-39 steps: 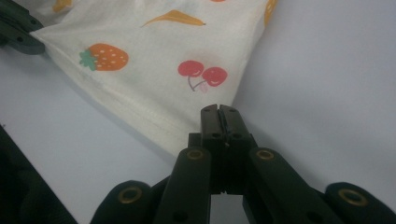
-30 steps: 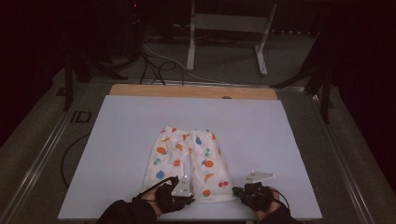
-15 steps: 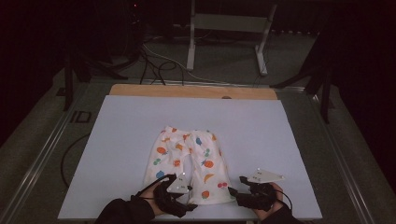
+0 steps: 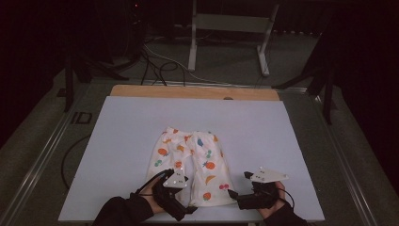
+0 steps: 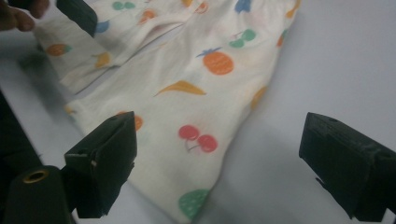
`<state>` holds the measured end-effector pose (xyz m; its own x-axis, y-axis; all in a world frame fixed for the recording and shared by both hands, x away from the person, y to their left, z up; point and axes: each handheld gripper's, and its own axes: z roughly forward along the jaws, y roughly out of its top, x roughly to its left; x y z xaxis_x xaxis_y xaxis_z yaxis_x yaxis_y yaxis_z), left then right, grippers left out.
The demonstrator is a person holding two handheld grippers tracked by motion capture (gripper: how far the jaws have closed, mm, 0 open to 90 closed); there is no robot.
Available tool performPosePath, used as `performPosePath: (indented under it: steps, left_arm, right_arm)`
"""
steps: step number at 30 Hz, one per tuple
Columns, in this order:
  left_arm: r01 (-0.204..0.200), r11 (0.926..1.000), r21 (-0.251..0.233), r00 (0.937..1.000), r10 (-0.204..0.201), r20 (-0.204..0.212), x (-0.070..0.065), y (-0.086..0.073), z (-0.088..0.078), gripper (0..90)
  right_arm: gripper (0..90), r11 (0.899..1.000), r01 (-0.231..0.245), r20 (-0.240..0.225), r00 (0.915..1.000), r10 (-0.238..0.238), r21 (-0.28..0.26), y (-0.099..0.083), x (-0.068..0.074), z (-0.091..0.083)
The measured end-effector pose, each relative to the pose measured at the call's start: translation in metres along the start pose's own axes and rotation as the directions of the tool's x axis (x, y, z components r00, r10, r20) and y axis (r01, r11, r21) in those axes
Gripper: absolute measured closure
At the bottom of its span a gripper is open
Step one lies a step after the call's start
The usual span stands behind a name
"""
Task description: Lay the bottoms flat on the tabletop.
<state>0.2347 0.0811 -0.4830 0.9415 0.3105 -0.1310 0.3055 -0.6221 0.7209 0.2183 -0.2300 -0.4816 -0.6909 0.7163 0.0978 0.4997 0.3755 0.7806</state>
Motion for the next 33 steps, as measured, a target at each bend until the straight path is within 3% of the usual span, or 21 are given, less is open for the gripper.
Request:
performPosePath:
  steps: [9,21,26,33]
  left_arm:
    - [0.012,0.9997,-0.022,0.9994,-0.012,-0.031,0.012,0.003,-0.016,1.5]
    - [0.044,0.9983,-0.038,0.9949,-0.047,-0.089,0.041,0.008,-0.032,1.5]
    - [0.061,0.9975,-0.037,0.9889,-0.065,-0.133,0.059,0.009,-0.042,1.5]
    - [0.092,0.9948,-0.043,0.9795,-0.098,-0.176,0.078,0.01,-0.048,1.5]
  right_arm:
    - [11.8,0.999,0.017,0.026,0.9995,-0.016,-0.027,0.017,-0.007,0.004]
    - [12.0,0.996,0.071,0.053,0.9963,-0.068,-0.045,0.052,-0.013,0.021]
    - [12.0,0.994,0.094,0.065,0.9938,-0.091,-0.055,0.071,-0.02,0.033]
    - [12.1,0.995,0.087,0.067,0.9943,-0.083,-0.049,0.083,-0.029,0.051]
